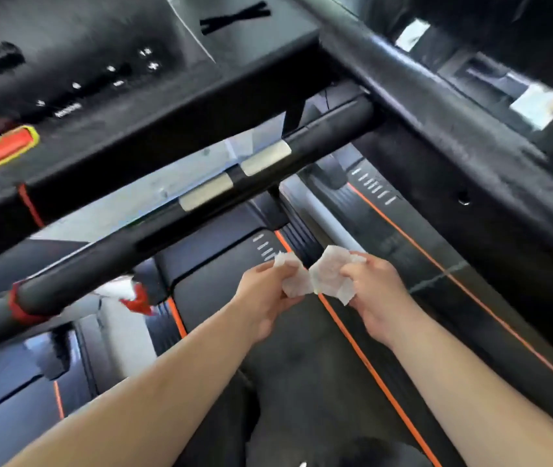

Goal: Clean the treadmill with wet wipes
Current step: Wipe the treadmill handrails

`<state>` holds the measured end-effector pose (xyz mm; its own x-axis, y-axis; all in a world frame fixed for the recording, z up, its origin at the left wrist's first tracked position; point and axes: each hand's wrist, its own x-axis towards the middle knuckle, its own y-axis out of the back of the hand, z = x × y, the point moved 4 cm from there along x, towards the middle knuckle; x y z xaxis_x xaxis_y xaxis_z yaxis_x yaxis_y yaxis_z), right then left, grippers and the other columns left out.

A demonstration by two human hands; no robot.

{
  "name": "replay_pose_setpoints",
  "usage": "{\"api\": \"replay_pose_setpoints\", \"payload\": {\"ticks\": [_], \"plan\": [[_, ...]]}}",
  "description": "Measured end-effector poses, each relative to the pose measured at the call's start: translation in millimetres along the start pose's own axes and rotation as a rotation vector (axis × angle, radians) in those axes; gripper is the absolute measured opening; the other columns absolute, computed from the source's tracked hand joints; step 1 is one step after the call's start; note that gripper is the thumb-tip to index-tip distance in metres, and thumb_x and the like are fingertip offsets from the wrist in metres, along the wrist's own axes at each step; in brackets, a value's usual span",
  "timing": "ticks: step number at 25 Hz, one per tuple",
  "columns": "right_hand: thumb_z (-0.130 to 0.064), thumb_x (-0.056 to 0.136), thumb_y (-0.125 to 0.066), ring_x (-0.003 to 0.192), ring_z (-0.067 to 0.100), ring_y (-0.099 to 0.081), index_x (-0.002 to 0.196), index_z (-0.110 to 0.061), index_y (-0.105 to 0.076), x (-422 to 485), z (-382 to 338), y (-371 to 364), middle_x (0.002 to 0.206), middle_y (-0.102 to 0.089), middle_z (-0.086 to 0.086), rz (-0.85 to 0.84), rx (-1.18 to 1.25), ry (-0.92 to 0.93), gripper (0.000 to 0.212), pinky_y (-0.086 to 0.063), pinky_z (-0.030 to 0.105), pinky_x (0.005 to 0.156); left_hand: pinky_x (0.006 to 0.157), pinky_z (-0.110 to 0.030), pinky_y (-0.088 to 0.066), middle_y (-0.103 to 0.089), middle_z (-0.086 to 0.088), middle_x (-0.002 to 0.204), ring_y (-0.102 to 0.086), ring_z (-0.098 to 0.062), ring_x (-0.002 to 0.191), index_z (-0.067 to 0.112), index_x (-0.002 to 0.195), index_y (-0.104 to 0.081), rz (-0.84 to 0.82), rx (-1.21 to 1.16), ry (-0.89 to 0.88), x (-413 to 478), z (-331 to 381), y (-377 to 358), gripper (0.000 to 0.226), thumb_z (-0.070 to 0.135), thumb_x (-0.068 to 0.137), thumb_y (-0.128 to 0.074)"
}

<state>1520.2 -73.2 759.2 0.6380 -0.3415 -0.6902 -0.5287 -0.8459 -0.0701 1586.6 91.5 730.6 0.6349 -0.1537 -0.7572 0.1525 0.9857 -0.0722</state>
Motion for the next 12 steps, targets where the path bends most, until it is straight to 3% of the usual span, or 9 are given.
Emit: {"api": "replay_pose_setpoints", "payload": {"ticks": [4,7,10,12], "plan": [[0.003,0.092,-0.057,0.078,0.026,-0.066,0.090,-0.006,-0.074,92.0,38.5,-14.9,0.080,-0.070,0.010,0.005,0.127,0.118,0.020,-0.054,0.036,0.070,0.093,-0.051,-0.058,-0.072,-0.020,0.109,-0.072,-0.031,0.093,0.001,0.116,-0.065,-0.062,0.056,-0.037,113.9,-29.0,-5.1,0.025,0.009,0.092,-0.066],[0.000,0.088,-0.059,0.070,0.024,-0.056,0.074,-0.010,-0.069,169.9,72.5,-23.2,0.074,-0.062,0.012,-0.020,0.181,0.213,0.019,-0.047,0.035,0.066,0.086,-0.047,-0.062,-0.074,-0.022,0.109,-0.074,-0.031,0.089,-0.001,0.123,-0.064,-0.076,0.109,-0.104,189.7,-47.2,-5.5,0.031,0.011,0.094,-0.065],[-0.001,0.087,-0.059,0.066,0.025,-0.060,0.081,-0.011,-0.070,244.8,113.6,-26.8,0.074,-0.065,0.010,0.051,0.265,0.207,0.016,-0.048,0.026,0.052,0.075,-0.042,-0.062,-0.070,-0.020,0.094,-0.070,-0.028,0.075,-0.004,0.120,-0.065,-0.085,0.144,-0.157,251.8,-69.6,-1.8,0.033,0.011,0.092,-0.068],[-0.005,0.092,-0.059,0.066,0.024,-0.061,0.094,-0.010,-0.067,289.6,138.3,-32.8,0.083,-0.065,0.009,0.056,0.308,0.180,0.009,-0.050,0.024,0.046,0.070,-0.038,-0.060,-0.068,-0.020,0.096,-0.069,-0.028,0.080,-0.004,0.118,-0.066,-0.112,0.154,-0.185,289.3,-78.9,1.0,0.033,0.012,0.090,-0.069]]}}
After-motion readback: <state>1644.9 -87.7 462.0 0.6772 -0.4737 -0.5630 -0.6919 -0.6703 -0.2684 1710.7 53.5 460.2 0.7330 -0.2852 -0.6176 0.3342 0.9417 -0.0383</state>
